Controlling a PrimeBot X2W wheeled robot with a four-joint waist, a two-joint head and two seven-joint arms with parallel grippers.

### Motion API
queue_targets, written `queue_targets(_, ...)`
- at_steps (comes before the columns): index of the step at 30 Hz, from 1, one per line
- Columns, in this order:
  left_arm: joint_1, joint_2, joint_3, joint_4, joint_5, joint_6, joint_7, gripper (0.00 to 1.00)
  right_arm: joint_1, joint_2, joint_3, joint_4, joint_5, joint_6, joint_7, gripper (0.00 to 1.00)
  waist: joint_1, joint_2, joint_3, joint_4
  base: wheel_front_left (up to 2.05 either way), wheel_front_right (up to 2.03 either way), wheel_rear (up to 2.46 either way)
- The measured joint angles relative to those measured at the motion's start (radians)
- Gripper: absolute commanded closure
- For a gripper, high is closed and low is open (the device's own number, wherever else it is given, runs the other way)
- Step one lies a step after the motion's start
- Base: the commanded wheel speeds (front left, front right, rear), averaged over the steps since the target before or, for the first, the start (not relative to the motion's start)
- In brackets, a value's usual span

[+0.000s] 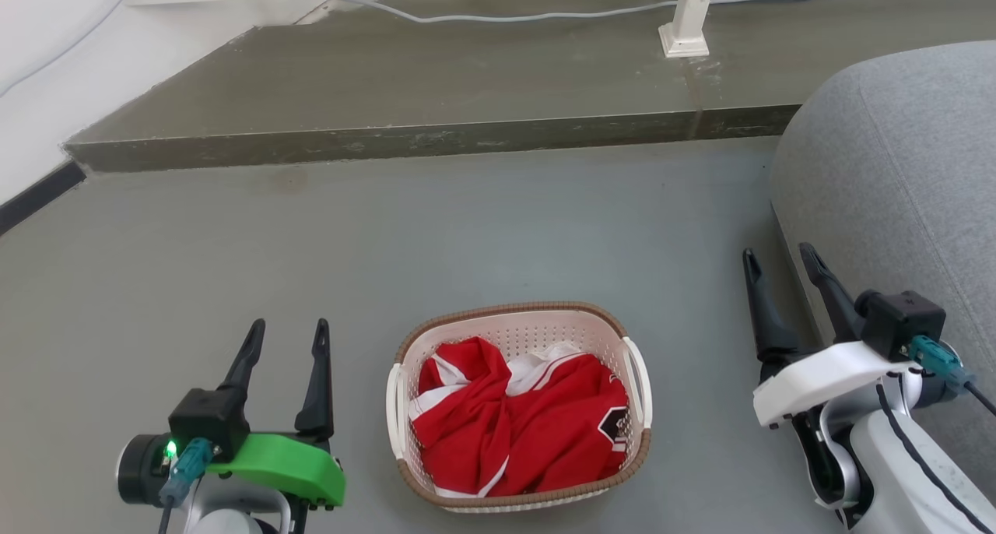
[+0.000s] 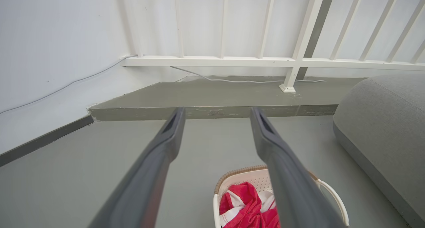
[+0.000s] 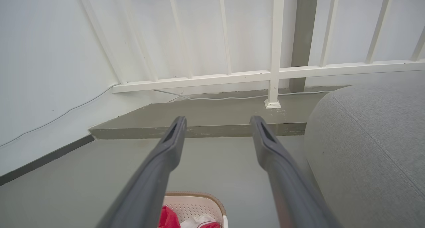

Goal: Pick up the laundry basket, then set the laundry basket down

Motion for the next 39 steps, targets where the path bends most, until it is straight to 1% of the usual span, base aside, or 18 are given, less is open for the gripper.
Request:
queue_targets(4,0.016,-0.004,0.024,-0.009,0.003,0.0,0.004,0.0,0.016,0.0,-0.002,-0.003,0.0,-0.001,0.0,0.0,0.0,0.0,-0.006,-0.001,0.0,0.0,0.0)
queue_targets(9,0.032,-0.012,0.031,-0.031,0.036,0.0,0.02,0.0,0.034,0.0,-0.013,-0.018,0.0,-0.007,0.0,0.0,0.0,0.0,-0.012,-0.002,0.0,0.0,0.0)
queue_targets(17,0.062,-0.02,0.051,-0.06,0.056,0.0,0.044,0.0,0.046,-0.001,-0.021,-0.037,-0.001,-0.007,0.002,0.0,0.0,0.0,-0.015,-0.003,0.0,0.0,0.0)
queue_targets(18,0.064,-0.021,0.05,-0.053,0.055,0.0,0.044,1.0,0.05,0.001,-0.02,-0.03,-0.001,-0.007,0.003,1.0,0.0,0.0,-0.015,-0.003,0.0,0.0,0.0)
queue_targets(23,0.073,-0.031,0.041,-0.017,0.05,0.0,0.044,1.0,0.093,0.028,-0.011,0.005,0.004,-0.007,0.003,1.0,0.0,0.0,-0.015,-0.003,0.0,0.0,0.0)
queue_targets(30,0.09,-0.04,0.04,-0.021,0.001,-0.011,0.044,1.0,0.095,0.034,-0.023,0.003,0.057,0.005,0.006,1.0,0.0,0.0,-0.019,0.0,0.0,0.0,0.0)
queue_targets(34,0.092,-0.042,0.046,-0.025,-0.054,-0.019,0.044,1.0,0.095,0.039,-0.035,0.002,0.111,0.016,0.015,1.0,0.0,0.0,-0.023,0.002,0.0,0.0,0.0)
queue_targets(39,0.093,-0.044,0.065,-0.025,-0.148,-0.028,0.061,1.0,0.095,0.052,-0.06,0.001,0.184,0.028,0.035,1.0,0.0,0.0,-0.026,0.004,0.0,0.0,0.0)
